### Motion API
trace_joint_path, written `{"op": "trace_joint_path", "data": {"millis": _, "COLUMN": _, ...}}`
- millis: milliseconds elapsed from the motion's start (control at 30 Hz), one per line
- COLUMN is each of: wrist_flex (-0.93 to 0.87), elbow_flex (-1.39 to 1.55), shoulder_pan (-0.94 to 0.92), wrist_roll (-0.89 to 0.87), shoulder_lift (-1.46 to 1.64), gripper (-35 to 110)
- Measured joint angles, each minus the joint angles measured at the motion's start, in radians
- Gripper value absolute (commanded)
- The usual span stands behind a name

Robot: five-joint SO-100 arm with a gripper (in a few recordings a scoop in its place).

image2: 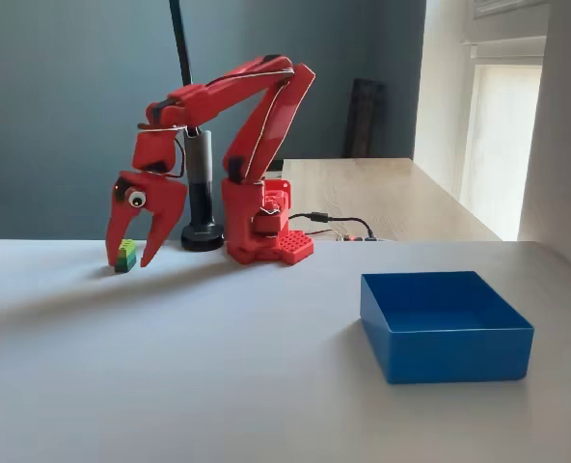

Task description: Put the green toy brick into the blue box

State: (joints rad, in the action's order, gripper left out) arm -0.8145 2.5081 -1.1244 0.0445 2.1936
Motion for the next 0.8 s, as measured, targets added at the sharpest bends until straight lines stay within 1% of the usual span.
{"op": "trace_joint_path", "data": {"millis": 100, "wrist_flex": 0.0, "elbow_flex": -0.003, "shoulder_pan": -0.04, "wrist_roll": -0.005, "shoulder_lift": -0.052, "gripper": 14}}
{"op": "trace_joint_path", "data": {"millis": 267, "wrist_flex": 0.0, "elbow_flex": -0.037, "shoulder_pan": -0.077, "wrist_roll": 0.008, "shoulder_lift": -0.118, "gripper": 19}}
{"op": "trace_joint_path", "data": {"millis": 400, "wrist_flex": 0.0, "elbow_flex": -0.06, "shoulder_pan": -0.104, "wrist_roll": 0.02, "shoulder_lift": -0.147, "gripper": 20}}
{"op": "trace_joint_path", "data": {"millis": 800, "wrist_flex": 0.0, "elbow_flex": -0.075, "shoulder_pan": -0.107, "wrist_roll": 0.063, "shoulder_lift": -0.158, "gripper": 26}}
